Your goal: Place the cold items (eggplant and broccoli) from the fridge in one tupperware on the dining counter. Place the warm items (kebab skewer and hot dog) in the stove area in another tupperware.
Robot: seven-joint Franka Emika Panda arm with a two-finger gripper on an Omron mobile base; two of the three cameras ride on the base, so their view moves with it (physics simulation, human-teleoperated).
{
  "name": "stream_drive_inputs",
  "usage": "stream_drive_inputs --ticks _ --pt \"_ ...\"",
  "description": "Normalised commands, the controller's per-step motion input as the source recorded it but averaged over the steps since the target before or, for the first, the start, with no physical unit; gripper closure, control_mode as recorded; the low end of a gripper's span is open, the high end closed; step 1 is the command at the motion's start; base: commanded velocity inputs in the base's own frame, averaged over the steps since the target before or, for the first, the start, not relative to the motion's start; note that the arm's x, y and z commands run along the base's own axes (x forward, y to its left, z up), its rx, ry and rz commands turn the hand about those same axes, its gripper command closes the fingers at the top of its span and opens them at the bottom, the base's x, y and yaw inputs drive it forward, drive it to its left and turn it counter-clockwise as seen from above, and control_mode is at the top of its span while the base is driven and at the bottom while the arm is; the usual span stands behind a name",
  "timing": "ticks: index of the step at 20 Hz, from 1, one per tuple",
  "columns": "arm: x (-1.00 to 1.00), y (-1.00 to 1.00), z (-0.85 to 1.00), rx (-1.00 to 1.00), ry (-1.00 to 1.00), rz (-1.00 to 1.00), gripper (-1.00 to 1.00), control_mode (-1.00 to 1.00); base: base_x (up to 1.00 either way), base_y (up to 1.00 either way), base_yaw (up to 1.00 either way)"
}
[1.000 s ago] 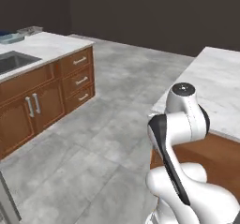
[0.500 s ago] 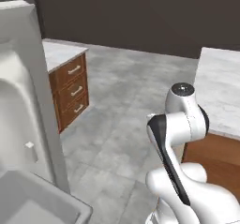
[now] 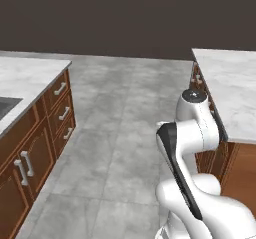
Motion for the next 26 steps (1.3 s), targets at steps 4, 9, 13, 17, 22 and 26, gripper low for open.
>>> stream_drive_inputs --ticks 4,9,13,17,22,26 --pt "0.00 0.00 0.00 0.00 0.00 0.00 1.00 1.00 1.00 0.59 -0.31" --pt "0.00 0.00 0.00 0.00 0.00 0.00 1.00 1.00 1.00 0.28 -0.25" --pt "0.00 0.00 0.00 0.00 0.00 0.00 1.00 1.00 1.00 0.32 -0.34" --pt "0.00 0.00 0.00 0.00 0.00 0.00 1.00 1.00 1.00 0.45 -0.37" --pt "0.00 0.00 0.00 0.00 0.00 0.00 1.00 1.00 1.00 0.79 -0.45" --pt "0.00 0.00 0.00 0.00 0.00 0.00 1.00 1.00 1.00 0.93 -0.50"
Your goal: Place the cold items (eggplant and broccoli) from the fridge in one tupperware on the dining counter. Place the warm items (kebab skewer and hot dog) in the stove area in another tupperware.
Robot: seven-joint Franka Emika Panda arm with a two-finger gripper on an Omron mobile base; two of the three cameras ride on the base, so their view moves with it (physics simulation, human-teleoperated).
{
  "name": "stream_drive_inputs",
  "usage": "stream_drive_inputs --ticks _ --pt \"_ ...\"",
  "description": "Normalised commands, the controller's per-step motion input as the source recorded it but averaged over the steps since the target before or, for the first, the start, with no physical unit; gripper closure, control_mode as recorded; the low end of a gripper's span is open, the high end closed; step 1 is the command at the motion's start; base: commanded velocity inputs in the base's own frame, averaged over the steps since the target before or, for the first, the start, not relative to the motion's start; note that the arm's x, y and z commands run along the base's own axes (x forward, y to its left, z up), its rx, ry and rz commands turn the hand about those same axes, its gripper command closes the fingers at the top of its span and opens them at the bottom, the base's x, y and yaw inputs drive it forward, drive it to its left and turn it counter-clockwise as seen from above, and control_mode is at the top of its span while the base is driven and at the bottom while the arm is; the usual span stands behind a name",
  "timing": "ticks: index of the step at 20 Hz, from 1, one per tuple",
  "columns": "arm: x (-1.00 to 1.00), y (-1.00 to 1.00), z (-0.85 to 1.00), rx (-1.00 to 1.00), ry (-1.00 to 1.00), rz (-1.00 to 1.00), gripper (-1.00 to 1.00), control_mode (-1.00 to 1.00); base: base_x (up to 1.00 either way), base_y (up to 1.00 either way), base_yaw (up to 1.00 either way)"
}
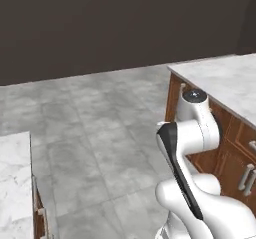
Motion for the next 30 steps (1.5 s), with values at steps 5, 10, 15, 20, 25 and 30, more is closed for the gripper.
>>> stream_drive_inputs --ticks 5,10,15,20,25,30 --pt "0.00 0.00 0.00 0.00 0.00 0.00 1.00 1.00 1.00 0.59 -0.35" --pt "0.00 0.00 0.00 0.00 0.00 0.00 1.00 1.00 1.00 0.05 0.10" --pt "0.00 0.00 0.00 0.00 0.00 0.00 1.00 1.00 1.00 -0.08 0.43" --pt "0.00 0.00 0.00 0.00 0.00 0.00 1.00 1.00 1.00 -0.13 0.52" --pt "0.00 0.00 0.00 0.00 0.00 0.00 1.00 1.00 1.00 -0.14 0.54" --pt "0.00 0.00 0.00 0.00 0.00 0.00 1.00 1.00 1.00 -0.12 0.62"
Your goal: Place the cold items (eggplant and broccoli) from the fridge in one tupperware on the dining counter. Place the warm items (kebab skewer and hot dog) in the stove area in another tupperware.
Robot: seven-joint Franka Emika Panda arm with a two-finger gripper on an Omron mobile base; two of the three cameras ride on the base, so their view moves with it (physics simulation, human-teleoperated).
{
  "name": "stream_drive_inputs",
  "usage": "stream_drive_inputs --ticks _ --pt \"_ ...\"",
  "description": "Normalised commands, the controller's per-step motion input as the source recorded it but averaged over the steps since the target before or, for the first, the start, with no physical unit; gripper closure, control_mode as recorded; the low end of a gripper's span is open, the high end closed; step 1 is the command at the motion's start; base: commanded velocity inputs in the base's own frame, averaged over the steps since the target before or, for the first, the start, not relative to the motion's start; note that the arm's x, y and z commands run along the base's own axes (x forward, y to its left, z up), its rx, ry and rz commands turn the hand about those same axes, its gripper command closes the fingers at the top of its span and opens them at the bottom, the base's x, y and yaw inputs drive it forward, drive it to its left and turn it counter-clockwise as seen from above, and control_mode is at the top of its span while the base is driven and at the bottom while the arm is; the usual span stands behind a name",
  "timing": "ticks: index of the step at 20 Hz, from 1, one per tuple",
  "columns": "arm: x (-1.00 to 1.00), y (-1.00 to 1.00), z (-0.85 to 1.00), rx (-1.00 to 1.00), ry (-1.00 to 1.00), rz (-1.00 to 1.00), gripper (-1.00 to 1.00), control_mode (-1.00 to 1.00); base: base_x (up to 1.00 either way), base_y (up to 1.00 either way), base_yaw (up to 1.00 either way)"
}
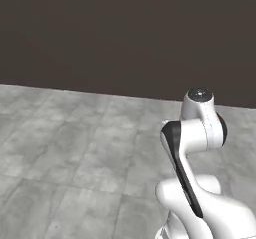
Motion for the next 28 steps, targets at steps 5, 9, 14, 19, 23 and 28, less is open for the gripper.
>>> stream_drive_inputs --ticks 5,9,14,19,23,28 --pt "0.00 0.00 0.00 0.00 0.00 0.00 1.00 1.00 0.96 -0.12 0.69" --pt "0.00 0.00 0.00 0.00 0.00 0.00 1.00 1.00 0.81 -0.15 0.75" --pt "0.00 0.00 0.00 0.00 0.00 0.00 1.00 1.00 0.79 -0.16 0.76" --pt "0.00 0.00 0.00 0.00 0.00 0.00 1.00 1.00 0.93 -0.16 0.69" --pt "0.00 0.00 0.00 0.00 0.00 0.00 1.00 1.00 1.00 -0.28 0.55" --pt "0.00 0.00 0.00 0.00 0.00 0.00 1.00 1.00 1.00 -0.29 0.53"
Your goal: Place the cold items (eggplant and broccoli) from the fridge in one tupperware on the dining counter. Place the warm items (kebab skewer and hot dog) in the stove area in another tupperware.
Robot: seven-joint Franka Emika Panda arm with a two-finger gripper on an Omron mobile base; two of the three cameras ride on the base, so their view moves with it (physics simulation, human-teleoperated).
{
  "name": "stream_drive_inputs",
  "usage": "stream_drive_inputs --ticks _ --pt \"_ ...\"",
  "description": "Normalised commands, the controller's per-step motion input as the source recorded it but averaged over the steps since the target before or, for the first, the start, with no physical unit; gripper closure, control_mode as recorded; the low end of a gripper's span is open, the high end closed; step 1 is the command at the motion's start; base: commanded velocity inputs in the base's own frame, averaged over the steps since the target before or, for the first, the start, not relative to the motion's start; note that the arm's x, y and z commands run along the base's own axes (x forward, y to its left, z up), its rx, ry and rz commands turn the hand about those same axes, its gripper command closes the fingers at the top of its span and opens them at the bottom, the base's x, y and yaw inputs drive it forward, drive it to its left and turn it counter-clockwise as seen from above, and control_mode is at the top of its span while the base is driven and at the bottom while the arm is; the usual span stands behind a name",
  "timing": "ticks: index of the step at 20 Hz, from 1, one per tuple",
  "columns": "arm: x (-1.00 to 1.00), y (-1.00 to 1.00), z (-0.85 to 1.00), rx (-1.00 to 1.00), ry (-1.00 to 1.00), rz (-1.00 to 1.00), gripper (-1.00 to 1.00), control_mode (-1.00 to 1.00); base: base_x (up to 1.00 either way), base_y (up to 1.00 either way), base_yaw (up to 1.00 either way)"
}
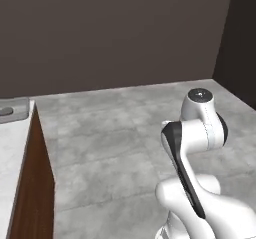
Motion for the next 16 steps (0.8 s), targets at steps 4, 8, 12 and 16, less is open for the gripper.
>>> stream_drive_inputs --ticks 4,8,12,16 --pt "0.00 0.00 0.00 0.00 0.00 0.00 1.00 1.00 1.00 -0.28 0.55" --pt "0.00 0.00 0.00 0.00 0.00 0.00 1.00 1.00 1.00 -0.35 0.54" --pt "0.00 0.00 0.00 0.00 0.00 0.00 1.00 1.00 1.00 -0.80 0.40" --pt "0.00 0.00 0.00 0.00 0.00 0.00 1.00 1.00 1.00 -0.97 0.33"
